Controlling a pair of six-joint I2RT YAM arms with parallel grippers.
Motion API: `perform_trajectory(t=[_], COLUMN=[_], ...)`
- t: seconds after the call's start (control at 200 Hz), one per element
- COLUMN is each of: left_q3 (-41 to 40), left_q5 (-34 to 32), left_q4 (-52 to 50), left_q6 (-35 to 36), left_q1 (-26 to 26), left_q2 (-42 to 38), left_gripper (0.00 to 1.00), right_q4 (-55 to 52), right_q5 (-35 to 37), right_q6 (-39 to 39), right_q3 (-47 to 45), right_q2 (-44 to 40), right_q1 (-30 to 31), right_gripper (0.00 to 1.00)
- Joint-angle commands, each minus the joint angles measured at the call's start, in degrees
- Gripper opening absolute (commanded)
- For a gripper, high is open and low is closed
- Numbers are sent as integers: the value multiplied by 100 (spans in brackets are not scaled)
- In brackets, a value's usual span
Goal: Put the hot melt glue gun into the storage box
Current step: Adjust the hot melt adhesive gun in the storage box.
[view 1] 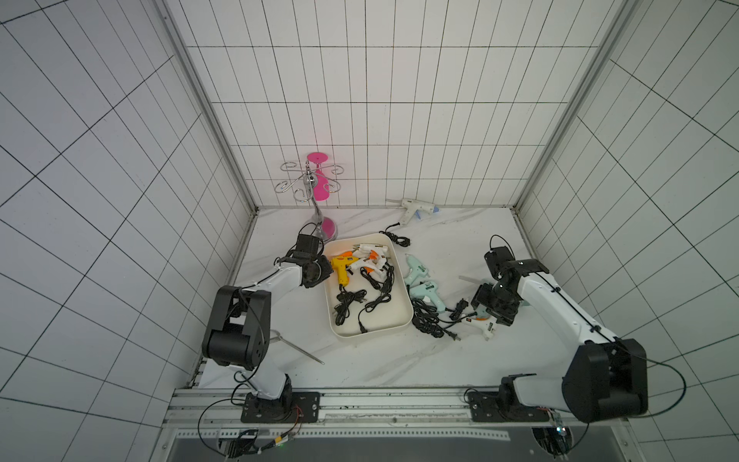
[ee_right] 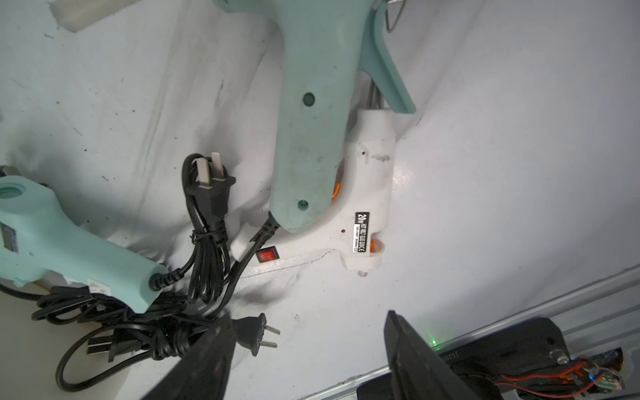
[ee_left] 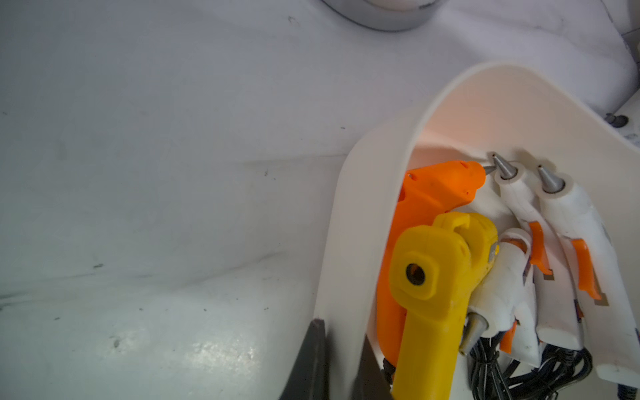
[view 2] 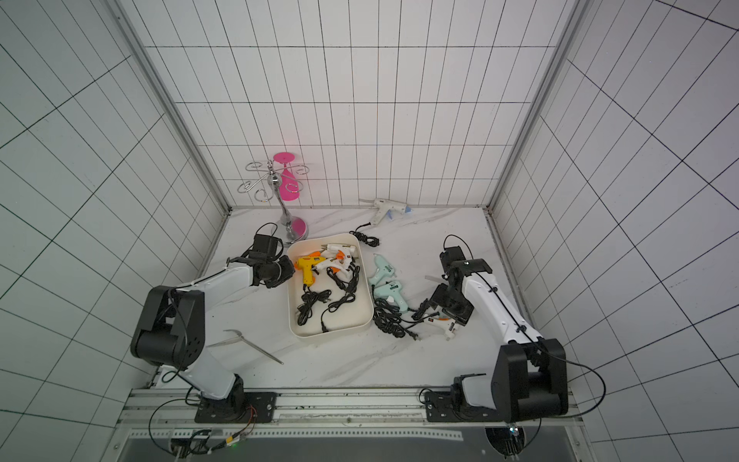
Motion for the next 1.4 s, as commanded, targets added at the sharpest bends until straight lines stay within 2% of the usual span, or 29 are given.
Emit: perform_trajectory(t=[0.0, 0.09, 0.25, 0.425, 0.545, 0.714, 0.939, 1.029, 1.264, 1.399], left_q3=[57, 170, 556, 637, 519, 373, 45, -57, -169, -225], left_q5=[45, 275, 1076, 1164, 1061, 961, 1314, 1265, 1216, 1261], left_q4=[139, 97, -182, -730, -997, -1363, -1700, -1880, -1882, -1843], left_q6=[-252, -77, 438, 702, 711, 713, 671, 699, 608, 616], left_q1=[290, 346, 302, 177, 175, 158, -116, -327, -637, -829], left_q2=[73, 53, 219, 93, -204, -551, -788, -814, -932, -906], left_gripper=[12, 13, 16, 22, 38, 49, 50, 51, 51, 51], right_q4=[-201, -191, -177, -83, -9, 205, 481, 577, 1067, 1067], right_q5=[287, 353, 492, 666, 756, 697, 897, 1102, 993, 1007], right_q6=[20, 1, 12, -24, -169, -279, -334, -309, -151, -118], right_q3=[-186, -271, -487, -574, -515, -459, -373, -287, -524, -545], right_q2=[102, 132, 235, 439, 843, 1281, 1743, 1817, 1003, 833], right_q1=[-97, -162, -336, -492, -635, -781, -792, -818, -845, -880], right_gripper=[71, 71, 70, 70, 71, 71, 71, 71, 70, 70])
